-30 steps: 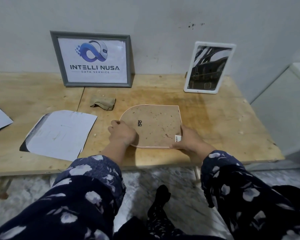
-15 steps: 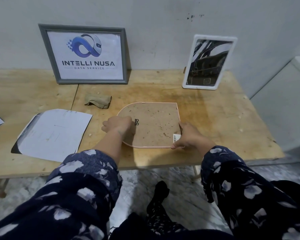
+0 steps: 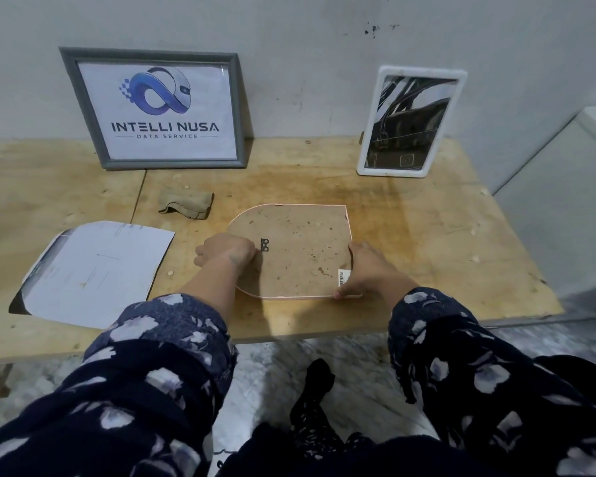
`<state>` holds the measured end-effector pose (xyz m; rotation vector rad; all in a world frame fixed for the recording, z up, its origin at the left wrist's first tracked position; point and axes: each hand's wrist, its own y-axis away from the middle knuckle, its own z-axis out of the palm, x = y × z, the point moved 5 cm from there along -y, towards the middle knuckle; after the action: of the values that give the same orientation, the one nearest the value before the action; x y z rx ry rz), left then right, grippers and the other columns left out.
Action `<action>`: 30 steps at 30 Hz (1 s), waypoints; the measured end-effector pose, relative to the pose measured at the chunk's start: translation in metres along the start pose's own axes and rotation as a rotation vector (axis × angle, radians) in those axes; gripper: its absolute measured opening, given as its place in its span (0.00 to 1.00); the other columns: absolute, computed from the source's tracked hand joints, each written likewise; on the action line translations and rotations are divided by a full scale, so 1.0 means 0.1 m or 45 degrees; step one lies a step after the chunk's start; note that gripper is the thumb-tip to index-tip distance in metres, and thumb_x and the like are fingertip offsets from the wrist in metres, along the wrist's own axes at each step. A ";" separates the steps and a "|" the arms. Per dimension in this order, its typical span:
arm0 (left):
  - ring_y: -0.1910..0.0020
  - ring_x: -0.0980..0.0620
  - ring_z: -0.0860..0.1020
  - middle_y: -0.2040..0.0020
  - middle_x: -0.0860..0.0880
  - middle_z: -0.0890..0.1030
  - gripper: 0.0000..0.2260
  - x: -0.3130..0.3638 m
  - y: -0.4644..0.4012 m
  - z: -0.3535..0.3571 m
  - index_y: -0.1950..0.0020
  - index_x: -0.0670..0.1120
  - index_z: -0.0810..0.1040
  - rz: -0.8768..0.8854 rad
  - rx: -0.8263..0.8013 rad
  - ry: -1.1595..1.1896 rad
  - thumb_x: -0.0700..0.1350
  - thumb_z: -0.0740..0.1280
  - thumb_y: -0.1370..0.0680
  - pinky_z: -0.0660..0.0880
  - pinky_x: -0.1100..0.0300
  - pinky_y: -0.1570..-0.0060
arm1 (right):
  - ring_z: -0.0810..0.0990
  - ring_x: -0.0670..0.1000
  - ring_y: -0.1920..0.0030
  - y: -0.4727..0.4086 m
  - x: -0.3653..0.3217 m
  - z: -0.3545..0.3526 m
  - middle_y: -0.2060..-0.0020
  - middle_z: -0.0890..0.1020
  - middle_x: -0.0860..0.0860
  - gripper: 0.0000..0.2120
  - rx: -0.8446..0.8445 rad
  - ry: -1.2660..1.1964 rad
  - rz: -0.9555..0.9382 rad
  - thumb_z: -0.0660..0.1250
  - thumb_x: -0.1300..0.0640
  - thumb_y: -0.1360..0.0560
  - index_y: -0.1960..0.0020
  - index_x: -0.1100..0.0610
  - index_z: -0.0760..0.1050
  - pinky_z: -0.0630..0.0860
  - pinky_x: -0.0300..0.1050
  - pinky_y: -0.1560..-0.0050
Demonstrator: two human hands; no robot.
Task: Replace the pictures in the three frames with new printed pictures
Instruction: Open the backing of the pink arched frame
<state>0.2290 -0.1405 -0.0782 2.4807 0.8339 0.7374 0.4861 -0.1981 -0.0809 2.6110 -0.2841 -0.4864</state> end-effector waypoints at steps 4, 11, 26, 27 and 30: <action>0.42 0.41 0.73 0.43 0.42 0.77 0.29 -0.01 -0.09 0.00 0.40 0.42 0.75 -0.003 -0.065 -0.043 0.57 0.76 0.34 0.75 0.48 0.42 | 0.66 0.56 0.34 -0.01 0.00 -0.01 0.35 0.68 0.52 0.49 -0.003 0.009 -0.016 0.82 0.46 0.44 0.30 0.56 0.62 0.68 0.57 0.35; 0.40 0.41 0.74 0.41 0.41 0.77 0.30 0.03 -0.15 -0.03 0.37 0.41 0.73 0.035 -0.123 -0.063 0.55 0.76 0.32 0.75 0.49 0.41 | 0.65 0.56 0.33 0.01 0.00 -0.02 0.35 0.67 0.52 0.51 -0.004 0.004 -0.031 0.82 0.45 0.44 0.29 0.55 0.61 0.68 0.57 0.35; 0.40 0.42 0.76 0.40 0.41 0.78 0.27 0.08 -0.09 -0.12 0.38 0.40 0.75 0.161 -0.036 -0.092 0.54 0.75 0.30 0.75 0.51 0.40 | 0.60 0.56 0.28 0.06 -0.02 -0.03 0.28 0.62 0.50 0.53 -0.029 -0.008 0.018 0.81 0.47 0.42 0.25 0.54 0.56 0.64 0.59 0.32; 0.40 0.41 0.76 0.40 0.41 0.78 0.28 0.06 -0.09 -0.12 0.39 0.40 0.75 0.142 -0.052 -0.046 0.53 0.77 0.31 0.75 0.50 0.40 | 0.60 0.56 0.28 0.06 -0.02 -0.03 0.28 0.62 0.50 0.53 -0.031 -0.016 0.021 0.81 0.47 0.42 0.25 0.54 0.56 0.64 0.60 0.32; 0.41 0.38 0.75 0.42 0.41 0.77 0.33 -0.01 -0.11 -0.11 0.38 0.41 0.72 0.067 -0.064 0.158 0.52 0.80 0.37 0.75 0.46 0.42 | 0.58 0.56 0.27 0.07 -0.03 -0.03 0.27 0.60 0.50 0.54 -0.027 -0.035 0.028 0.81 0.48 0.42 0.24 0.53 0.54 0.62 0.60 0.31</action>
<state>0.2173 -0.1305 -0.0762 2.4409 0.7862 0.9277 0.4841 -0.2022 -0.0738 2.5795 -0.3150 -0.5157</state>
